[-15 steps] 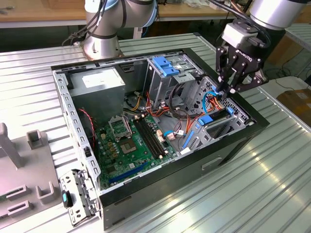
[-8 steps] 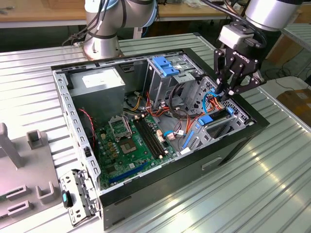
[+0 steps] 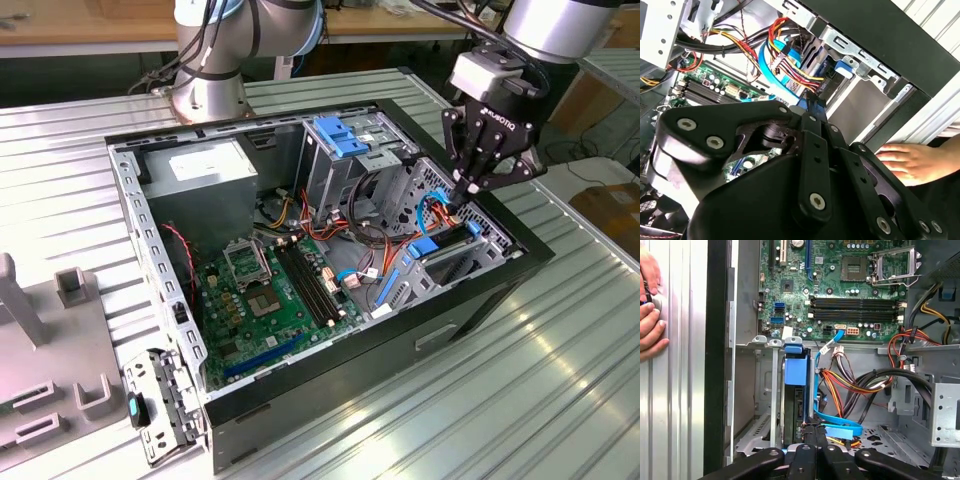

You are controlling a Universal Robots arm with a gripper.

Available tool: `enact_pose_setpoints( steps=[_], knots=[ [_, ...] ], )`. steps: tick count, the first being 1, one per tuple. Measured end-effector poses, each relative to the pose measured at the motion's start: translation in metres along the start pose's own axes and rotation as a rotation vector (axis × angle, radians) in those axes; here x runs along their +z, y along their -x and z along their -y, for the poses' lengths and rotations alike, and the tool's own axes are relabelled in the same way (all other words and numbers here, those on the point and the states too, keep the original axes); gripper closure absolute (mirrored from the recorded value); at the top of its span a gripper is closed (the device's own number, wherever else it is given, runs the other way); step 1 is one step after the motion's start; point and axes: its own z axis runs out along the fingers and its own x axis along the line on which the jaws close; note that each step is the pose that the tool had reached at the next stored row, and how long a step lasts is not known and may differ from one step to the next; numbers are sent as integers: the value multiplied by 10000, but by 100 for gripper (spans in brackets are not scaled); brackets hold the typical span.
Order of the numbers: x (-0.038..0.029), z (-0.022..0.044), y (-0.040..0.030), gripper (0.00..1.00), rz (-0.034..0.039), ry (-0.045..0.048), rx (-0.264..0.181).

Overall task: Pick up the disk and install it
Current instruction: 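Insert the second disk wire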

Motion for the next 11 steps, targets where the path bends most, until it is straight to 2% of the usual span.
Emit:
enact_pose_setpoints(
  steps=[1,2,3,4,5,8,11],
  knots=[
    [0,0,0,77,-3,0,0],
    [1,0,0,71,-5,1,0],
    [4,0,1,71,-8,0,0],
    [24,0,2,64,-11,0,0],
    [63,-1,5,64,-34,-5,0],
    [91,-1,8,65,-49,-13,0],
    [98,-1,8,84,-53,-14,0]
  ],
)
